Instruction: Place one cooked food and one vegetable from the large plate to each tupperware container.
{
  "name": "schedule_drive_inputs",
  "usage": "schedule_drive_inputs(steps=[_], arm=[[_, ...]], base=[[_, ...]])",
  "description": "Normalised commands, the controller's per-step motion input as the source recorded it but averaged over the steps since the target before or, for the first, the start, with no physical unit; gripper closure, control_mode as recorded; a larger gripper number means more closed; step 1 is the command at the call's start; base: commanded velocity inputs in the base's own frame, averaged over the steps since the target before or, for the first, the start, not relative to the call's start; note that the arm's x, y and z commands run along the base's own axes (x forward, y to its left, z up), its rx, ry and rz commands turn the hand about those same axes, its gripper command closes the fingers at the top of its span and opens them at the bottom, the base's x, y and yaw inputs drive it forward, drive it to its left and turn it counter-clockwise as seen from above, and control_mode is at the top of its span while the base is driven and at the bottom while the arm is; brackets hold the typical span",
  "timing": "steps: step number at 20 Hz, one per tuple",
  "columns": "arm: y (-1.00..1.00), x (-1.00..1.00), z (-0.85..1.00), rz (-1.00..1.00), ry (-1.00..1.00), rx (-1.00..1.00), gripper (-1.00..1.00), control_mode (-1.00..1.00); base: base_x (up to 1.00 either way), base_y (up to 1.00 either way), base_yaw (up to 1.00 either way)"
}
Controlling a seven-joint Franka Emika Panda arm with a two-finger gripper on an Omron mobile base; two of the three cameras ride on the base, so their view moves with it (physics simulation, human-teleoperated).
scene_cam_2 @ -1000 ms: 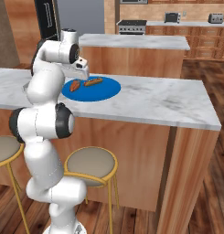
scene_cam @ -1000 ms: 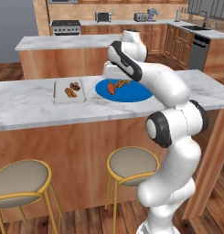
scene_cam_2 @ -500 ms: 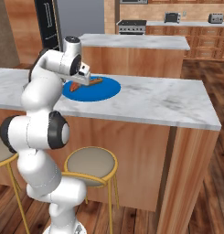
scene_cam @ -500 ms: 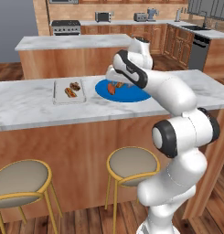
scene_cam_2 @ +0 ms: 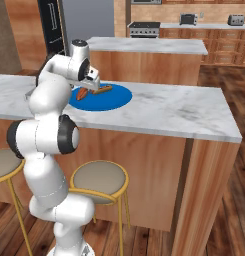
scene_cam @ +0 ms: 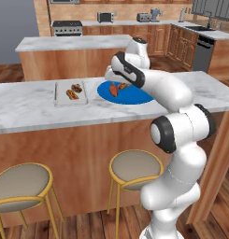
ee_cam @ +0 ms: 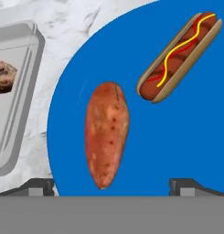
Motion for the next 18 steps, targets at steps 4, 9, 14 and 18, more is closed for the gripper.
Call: schedule_drive_inputs(steps=[4,9,14,18], arm=[[0.00,0.37,-0.32,0.01,0.01,0.00,-1.00,-1.00],[0.04,0.17,-0.22,0.00,0.03,0.00,-1.00,-1.00],[0.05,0.13,-0.08,0.00,0.01,0.00,-1.00,-1.00],[0.03,0.07,-0.04,0.00,0.00,0.00,-1.00,-1.00]], base=[[0.00,0.00,0.00],[0.00,0.00,0.00],[0.00,0.00,0.00],[0.00,0.00,0.00]])
